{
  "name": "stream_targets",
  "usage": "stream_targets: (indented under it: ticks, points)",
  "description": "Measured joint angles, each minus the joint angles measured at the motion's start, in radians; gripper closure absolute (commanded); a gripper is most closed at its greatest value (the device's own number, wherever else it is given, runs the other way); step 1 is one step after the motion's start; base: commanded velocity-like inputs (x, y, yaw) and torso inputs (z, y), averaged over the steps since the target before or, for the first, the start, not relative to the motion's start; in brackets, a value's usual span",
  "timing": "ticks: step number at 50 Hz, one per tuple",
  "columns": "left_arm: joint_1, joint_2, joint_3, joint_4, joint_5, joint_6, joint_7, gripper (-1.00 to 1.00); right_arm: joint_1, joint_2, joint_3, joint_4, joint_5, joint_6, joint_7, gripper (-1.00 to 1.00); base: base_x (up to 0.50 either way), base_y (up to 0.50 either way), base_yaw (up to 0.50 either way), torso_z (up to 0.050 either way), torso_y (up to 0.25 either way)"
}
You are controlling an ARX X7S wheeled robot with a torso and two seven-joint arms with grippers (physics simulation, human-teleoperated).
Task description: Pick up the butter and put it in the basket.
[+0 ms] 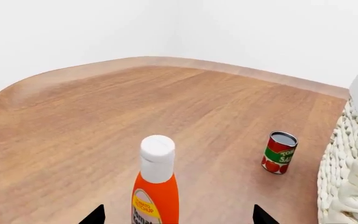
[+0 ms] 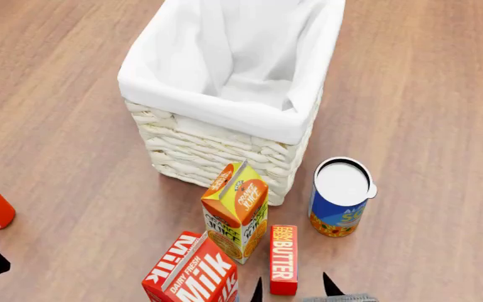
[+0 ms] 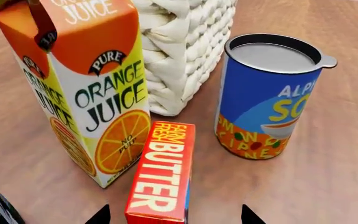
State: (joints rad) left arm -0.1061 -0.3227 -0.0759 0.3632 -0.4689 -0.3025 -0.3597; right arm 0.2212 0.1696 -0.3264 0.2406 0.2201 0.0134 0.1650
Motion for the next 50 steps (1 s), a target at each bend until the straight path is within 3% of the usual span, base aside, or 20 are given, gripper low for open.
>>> stream_targets:
  ticks: [33,34,50]
  points:
    - [0.023,-0.012,-0.003,0.041,-0.024,-0.005,-0.011,-1.0,0.077,-0.003,-0.017,0.067,0.031,0.065,-0.006,-1.0,0.0,0.0,0.0,0.0,0.0]
    - [0.024,-0.012,-0.003,0.041,-0.024,-0.004,-0.011,-1.0,0.077,-0.003,-0.017,0.068,0.032,0.065,-0.006,1.0,0.0,0.0,0.0,0.0,0.0]
    - [0.024,-0.018,-0.004,0.045,-0.032,-0.005,-0.016,-1.0,0.074,0.002,-0.029,0.06,0.055,0.064,0.008,1.0,0.0,0.0,0.0,0.0,0.0]
